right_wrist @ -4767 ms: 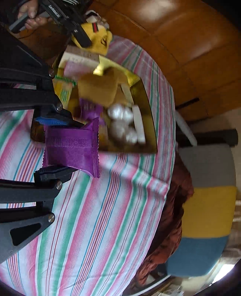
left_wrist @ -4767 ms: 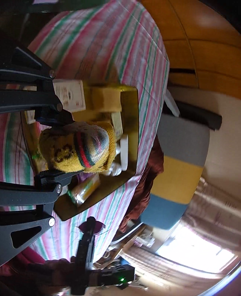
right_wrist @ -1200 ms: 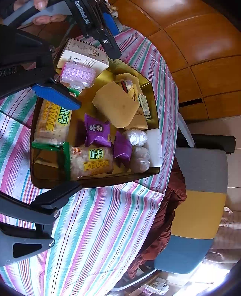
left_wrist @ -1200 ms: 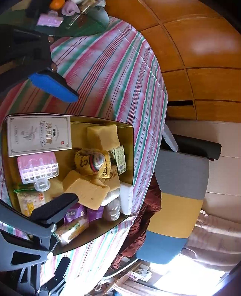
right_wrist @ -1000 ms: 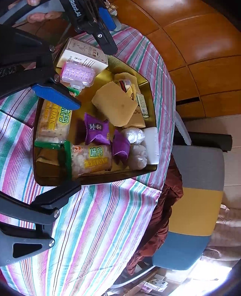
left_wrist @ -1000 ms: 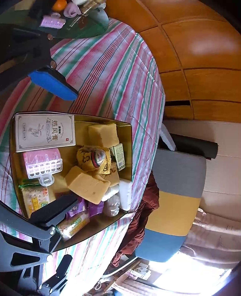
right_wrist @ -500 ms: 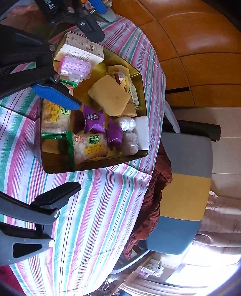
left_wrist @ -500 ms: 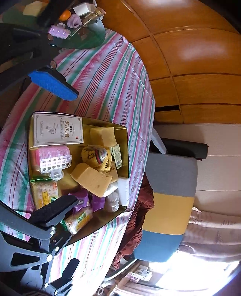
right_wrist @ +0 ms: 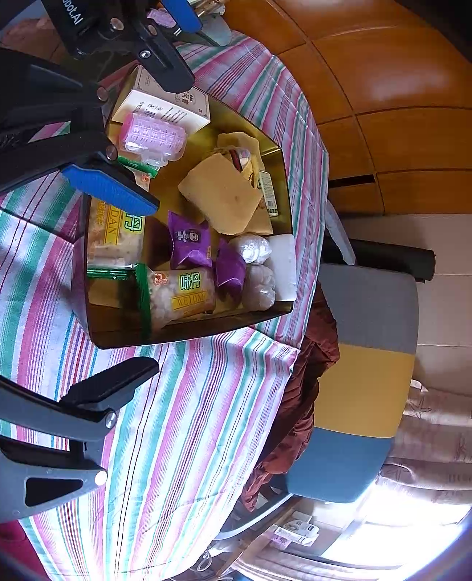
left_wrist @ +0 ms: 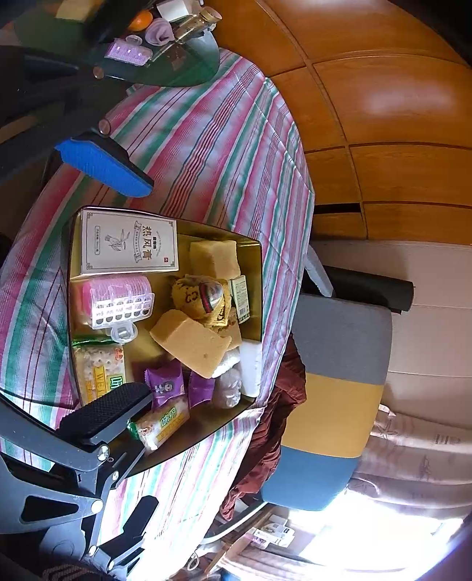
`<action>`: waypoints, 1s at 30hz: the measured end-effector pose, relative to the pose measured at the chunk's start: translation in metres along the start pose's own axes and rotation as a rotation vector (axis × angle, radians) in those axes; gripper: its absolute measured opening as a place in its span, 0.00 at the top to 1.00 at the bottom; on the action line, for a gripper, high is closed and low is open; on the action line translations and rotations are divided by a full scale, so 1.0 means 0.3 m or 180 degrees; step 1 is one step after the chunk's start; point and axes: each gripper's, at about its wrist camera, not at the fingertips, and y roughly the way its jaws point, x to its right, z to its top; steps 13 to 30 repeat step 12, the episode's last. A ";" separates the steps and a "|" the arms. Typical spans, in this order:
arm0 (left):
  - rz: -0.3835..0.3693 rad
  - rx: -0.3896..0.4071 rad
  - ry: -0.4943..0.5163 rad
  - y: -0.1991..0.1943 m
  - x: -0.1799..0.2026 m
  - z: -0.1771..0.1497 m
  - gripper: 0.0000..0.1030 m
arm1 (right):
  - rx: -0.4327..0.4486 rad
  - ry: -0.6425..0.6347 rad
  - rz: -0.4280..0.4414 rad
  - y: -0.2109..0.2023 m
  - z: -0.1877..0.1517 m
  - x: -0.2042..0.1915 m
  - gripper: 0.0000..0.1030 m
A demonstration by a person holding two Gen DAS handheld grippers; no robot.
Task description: Organize objects
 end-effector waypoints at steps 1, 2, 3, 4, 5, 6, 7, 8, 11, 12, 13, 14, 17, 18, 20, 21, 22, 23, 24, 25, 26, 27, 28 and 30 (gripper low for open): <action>0.0005 -0.0010 0.0005 0.003 0.001 -0.001 0.00 | -0.0004 0.0000 0.0003 0.001 0.000 0.000 0.21; 0.0006 -0.0018 0.0004 0.004 0.002 -0.001 0.00 | -0.0007 0.0000 0.0003 0.002 -0.001 0.001 0.21; 0.0005 -0.0021 0.0001 0.005 0.002 -0.002 0.00 | -0.0011 0.0001 0.0001 0.003 -0.001 0.001 0.21; 0.0007 -0.0020 0.0004 0.006 0.002 -0.003 0.00 | -0.0015 0.0003 0.0002 0.005 -0.001 0.001 0.21; 0.0023 -0.0017 0.0013 0.007 0.002 -0.003 0.00 | -0.0019 0.0004 0.0004 0.007 -0.001 0.002 0.21; 0.0031 -0.0013 0.0021 0.009 0.003 -0.004 0.00 | -0.0020 0.0004 0.0004 0.008 -0.001 0.002 0.21; 0.0026 -0.0011 0.0030 0.010 0.003 -0.005 0.00 | -0.0021 0.0004 0.0006 0.009 -0.002 0.003 0.21; 0.0029 -0.0011 0.0042 0.012 0.003 -0.006 0.00 | -0.0020 0.0004 0.0006 0.009 -0.002 0.002 0.21; 0.0023 -0.0008 0.0054 0.015 0.005 -0.007 0.00 | -0.0028 -0.0001 0.0014 0.013 -0.002 0.001 0.21; 0.0016 -0.0018 0.0050 0.018 0.005 -0.006 0.00 | -0.0029 -0.0003 0.0021 0.015 -0.002 0.000 0.21; 0.0016 -0.0018 0.0050 0.018 0.005 -0.006 0.00 | -0.0029 -0.0003 0.0021 0.015 -0.002 0.000 0.21; 0.0016 -0.0018 0.0050 0.018 0.005 -0.006 0.00 | -0.0029 -0.0003 0.0021 0.015 -0.002 0.000 0.21; 0.0016 -0.0018 0.0050 0.018 0.005 -0.006 0.00 | -0.0029 -0.0003 0.0021 0.015 -0.002 0.000 0.21; 0.0016 -0.0018 0.0050 0.018 0.005 -0.006 0.00 | -0.0029 -0.0003 0.0021 0.015 -0.002 0.000 0.21; 0.0016 -0.0018 0.0050 0.018 0.005 -0.006 0.00 | -0.0029 -0.0003 0.0021 0.015 -0.002 0.000 0.21; 0.0016 -0.0018 0.0050 0.018 0.005 -0.006 0.00 | -0.0029 -0.0003 0.0021 0.015 -0.002 0.000 0.21; 0.0016 -0.0018 0.0050 0.018 0.005 -0.006 0.00 | -0.0029 -0.0003 0.0021 0.015 -0.002 0.000 0.21; 0.0016 -0.0018 0.0050 0.018 0.005 -0.006 0.00 | -0.0029 -0.0003 0.0021 0.015 -0.002 0.000 0.21; 0.0016 -0.0018 0.0050 0.018 0.005 -0.006 0.00 | -0.0029 -0.0003 0.0021 0.015 -0.002 0.000 0.21; 0.0016 -0.0018 0.0050 0.018 0.005 -0.006 0.00 | -0.0029 -0.0003 0.0021 0.015 -0.002 0.000 0.21; 0.0016 -0.0018 0.0050 0.018 0.005 -0.006 0.00 | -0.0029 -0.0003 0.0021 0.015 -0.002 0.000 0.21; 0.0016 -0.0018 0.0050 0.018 0.005 -0.006 0.00 | -0.0029 -0.0003 0.0021 0.015 -0.002 0.000 0.21; 0.0016 -0.0018 0.0050 0.018 0.005 -0.006 0.00 | -0.0029 -0.0003 0.0021 0.015 -0.002 0.000 0.21; 0.0016 -0.0018 0.0050 0.018 0.005 -0.006 0.00 | -0.0029 -0.0003 0.0021 0.015 -0.002 0.000 0.21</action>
